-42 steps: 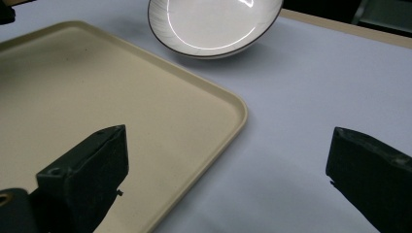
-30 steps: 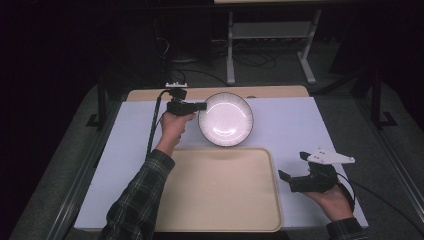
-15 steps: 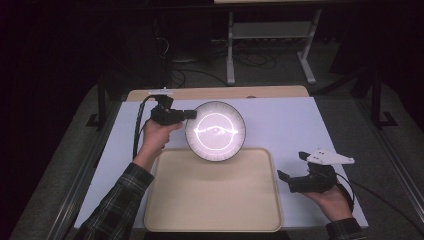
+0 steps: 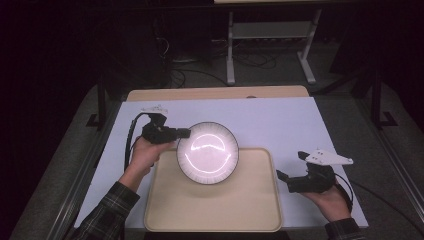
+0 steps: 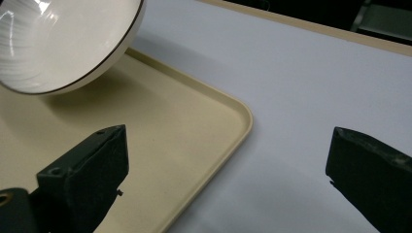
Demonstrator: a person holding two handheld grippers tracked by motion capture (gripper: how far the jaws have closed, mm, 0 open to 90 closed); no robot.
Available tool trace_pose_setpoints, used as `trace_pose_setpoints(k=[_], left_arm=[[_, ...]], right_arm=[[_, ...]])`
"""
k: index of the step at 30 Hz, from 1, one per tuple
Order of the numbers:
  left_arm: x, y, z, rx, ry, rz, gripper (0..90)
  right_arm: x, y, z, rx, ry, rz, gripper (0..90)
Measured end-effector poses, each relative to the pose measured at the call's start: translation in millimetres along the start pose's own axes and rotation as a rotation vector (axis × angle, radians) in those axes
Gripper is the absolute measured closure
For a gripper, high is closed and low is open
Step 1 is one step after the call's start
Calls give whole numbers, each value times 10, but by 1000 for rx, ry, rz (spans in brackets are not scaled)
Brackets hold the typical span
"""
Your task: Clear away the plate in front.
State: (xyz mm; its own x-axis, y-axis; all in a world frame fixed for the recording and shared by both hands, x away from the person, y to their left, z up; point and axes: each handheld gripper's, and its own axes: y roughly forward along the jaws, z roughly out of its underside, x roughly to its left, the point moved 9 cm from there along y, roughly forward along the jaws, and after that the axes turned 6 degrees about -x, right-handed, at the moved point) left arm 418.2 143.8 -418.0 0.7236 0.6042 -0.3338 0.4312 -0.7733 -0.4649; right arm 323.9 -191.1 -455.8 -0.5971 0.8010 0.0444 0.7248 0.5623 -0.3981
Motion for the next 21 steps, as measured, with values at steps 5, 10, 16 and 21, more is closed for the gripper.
trace_pose_setpoints(k=[5, 10, 16, 21], left_arm=[[-44, -3, 207, 37, -10, 20, 855], [-27, -9, 388, 58, -40, 29, 854], [-16, 8, 483, 70, -58, 40, 854], [-20, 38, 514, 80, -45, 53, 854]], right_arm=[[-3, 7, 1, 1, -3, 3, 10], [-8, 5, 8, 2, -1, 8, 10], [-2, 11, 19, 8, -4, 9, 10], [-2, 5, 22, 8, -4, 10, 10]])
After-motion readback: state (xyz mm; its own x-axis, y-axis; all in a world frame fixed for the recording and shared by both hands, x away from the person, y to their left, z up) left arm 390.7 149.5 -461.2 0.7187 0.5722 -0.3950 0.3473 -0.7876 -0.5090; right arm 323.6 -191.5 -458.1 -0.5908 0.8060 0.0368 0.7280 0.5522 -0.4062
